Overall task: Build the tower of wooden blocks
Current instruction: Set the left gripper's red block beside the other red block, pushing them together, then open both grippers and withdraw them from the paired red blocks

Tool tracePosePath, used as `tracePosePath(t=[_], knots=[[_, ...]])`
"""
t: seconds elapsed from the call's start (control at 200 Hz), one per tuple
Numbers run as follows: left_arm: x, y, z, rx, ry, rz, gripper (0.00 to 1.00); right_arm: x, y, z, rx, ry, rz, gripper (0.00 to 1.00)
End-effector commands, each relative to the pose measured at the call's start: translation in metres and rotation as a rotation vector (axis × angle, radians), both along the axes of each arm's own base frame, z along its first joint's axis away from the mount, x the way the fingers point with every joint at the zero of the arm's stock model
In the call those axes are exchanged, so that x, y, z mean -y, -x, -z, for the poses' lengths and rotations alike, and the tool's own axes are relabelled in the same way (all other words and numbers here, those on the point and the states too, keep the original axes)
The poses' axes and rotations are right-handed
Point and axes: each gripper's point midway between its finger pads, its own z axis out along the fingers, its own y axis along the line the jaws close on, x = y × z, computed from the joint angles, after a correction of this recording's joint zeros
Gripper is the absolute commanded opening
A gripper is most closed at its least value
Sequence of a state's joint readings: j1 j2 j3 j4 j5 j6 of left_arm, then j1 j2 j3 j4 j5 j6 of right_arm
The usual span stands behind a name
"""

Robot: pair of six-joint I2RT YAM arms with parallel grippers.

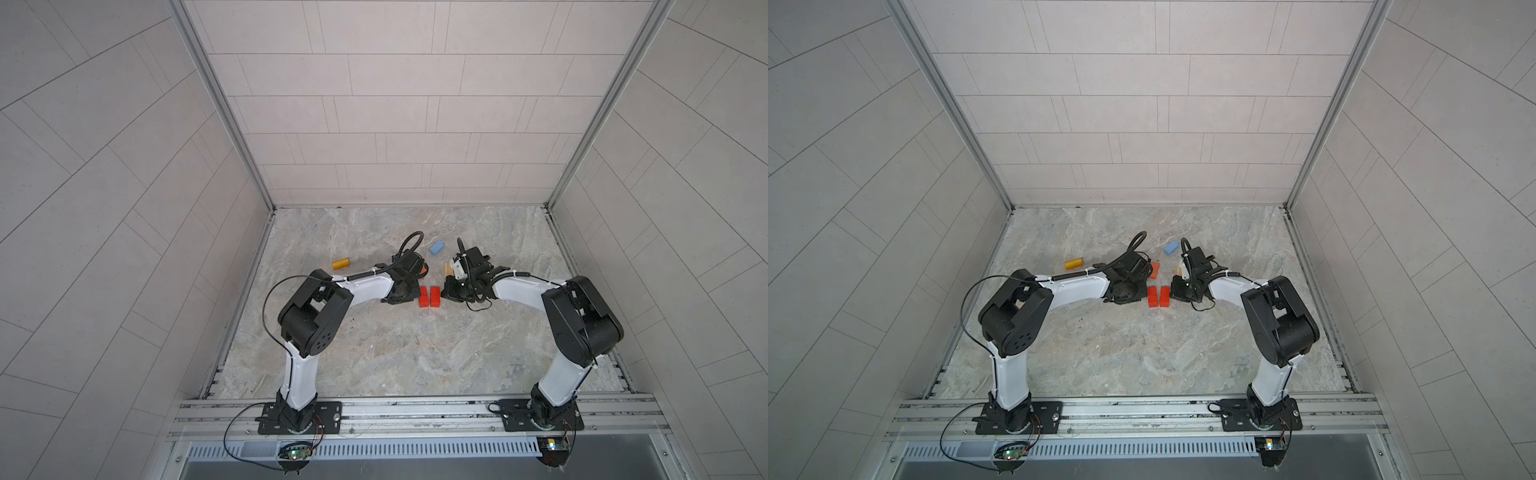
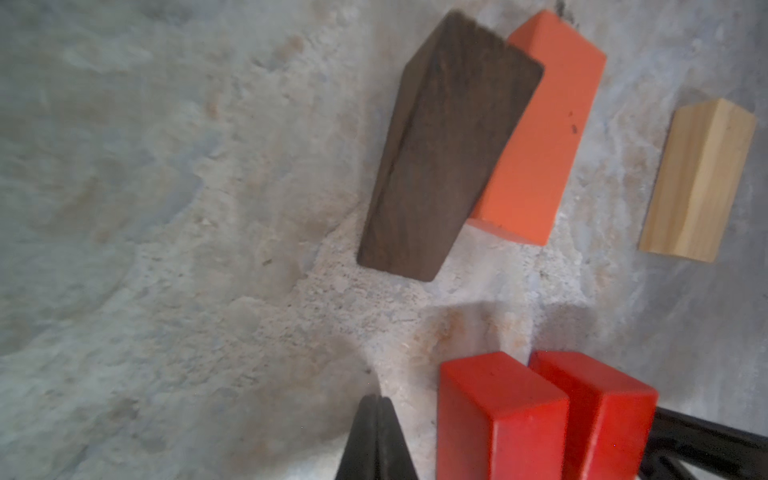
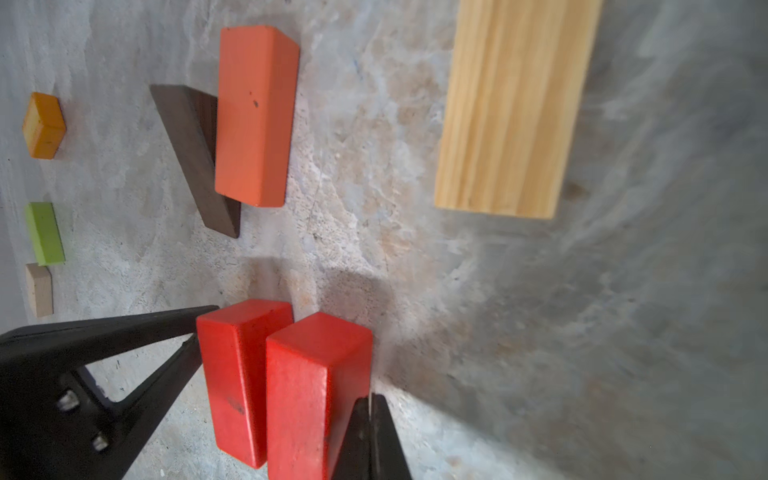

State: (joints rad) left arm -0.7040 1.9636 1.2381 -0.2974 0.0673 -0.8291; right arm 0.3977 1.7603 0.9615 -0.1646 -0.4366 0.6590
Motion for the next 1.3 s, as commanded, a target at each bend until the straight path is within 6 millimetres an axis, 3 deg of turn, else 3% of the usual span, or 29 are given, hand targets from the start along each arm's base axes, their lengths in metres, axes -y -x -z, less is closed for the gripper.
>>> tracePosePath(t=[0.0,0.32,0.455,0.545,0.59,0.676,0.761,0.891,1.076,1.131,1.216,1.296], knots=[[0.015,0.0,-0.001,0.006,0.018,0.038,0.0,-0.01,0.001,0.002,-0.017,-0.012,-0.01,0.0],[0.016,0.003,-0.004,0.009,0.014,0.043,0.0,-0.018,-0.003,-0.004,-0.003,-0.021,-0.007,0.0],[0.003,0.005,-0.018,0.033,-0.025,0.031,0.0,-0.008,-0.003,-0.012,0.021,0.009,0.0,0.0],[-0.011,0.007,-0.036,0.077,-0.055,0.021,0.01,0.001,-0.004,-0.025,0.052,0.028,0.006,0.07],[-0.019,0.009,-0.046,0.1,-0.068,0.02,0.07,0.006,-0.004,-0.032,0.069,0.041,0.007,0.13],[-0.032,0.014,-0.065,0.143,-0.087,0.012,0.32,0.014,-0.005,-0.045,0.102,0.07,0.002,0.26],[-0.044,0.022,-0.079,0.174,-0.086,0.006,0.53,0.019,-0.006,-0.056,0.131,0.102,-0.012,0.48],[-0.064,0.038,-0.09,0.185,-0.11,-0.005,0.66,0.023,-0.01,-0.069,0.169,0.154,-0.061,0.7],[-0.097,0.075,-0.101,0.185,-0.104,-0.019,0.7,0.026,-0.031,-0.086,0.221,0.251,-0.117,0.79],[-0.106,0.088,-0.103,0.179,-0.088,-0.019,0.83,0.026,-0.042,-0.092,0.239,0.291,-0.142,0.81],[-0.121,0.11,-0.101,0.167,-0.071,-0.02,0.95,0.029,-0.06,-0.096,0.257,0.364,-0.179,0.81],[-0.126,0.13,-0.097,0.143,-0.035,0.012,0.99,0.028,-0.08,-0.099,0.28,0.418,-0.234,0.81]])
